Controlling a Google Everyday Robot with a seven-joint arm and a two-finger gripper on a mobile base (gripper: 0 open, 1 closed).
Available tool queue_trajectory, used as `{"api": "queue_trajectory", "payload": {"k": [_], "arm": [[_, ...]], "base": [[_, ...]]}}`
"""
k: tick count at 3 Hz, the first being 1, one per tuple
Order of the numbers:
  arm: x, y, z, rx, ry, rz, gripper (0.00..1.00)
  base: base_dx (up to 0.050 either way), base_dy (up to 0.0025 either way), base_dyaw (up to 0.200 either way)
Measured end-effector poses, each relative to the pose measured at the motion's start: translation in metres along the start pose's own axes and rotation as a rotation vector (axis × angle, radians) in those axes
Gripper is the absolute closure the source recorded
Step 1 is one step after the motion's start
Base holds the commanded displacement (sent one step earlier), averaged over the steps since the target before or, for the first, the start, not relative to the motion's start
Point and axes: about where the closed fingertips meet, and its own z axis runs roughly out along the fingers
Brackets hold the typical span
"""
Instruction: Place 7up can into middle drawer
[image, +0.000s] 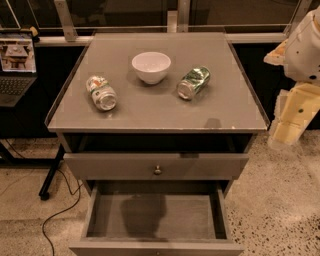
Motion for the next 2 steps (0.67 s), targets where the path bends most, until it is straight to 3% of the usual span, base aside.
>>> {"api": "queue_trajectory", "payload": {"k": [1,2], "arm": [[0.0000,0.0000,0.0000,0.000,0.000,0.000,0.00],[-0.0083,0.0030,0.0018,0.004,-0.068,0.029,0.00]], "base": [[0.000,0.00000,0.000],[0.000,0.00000,0.000]]}}
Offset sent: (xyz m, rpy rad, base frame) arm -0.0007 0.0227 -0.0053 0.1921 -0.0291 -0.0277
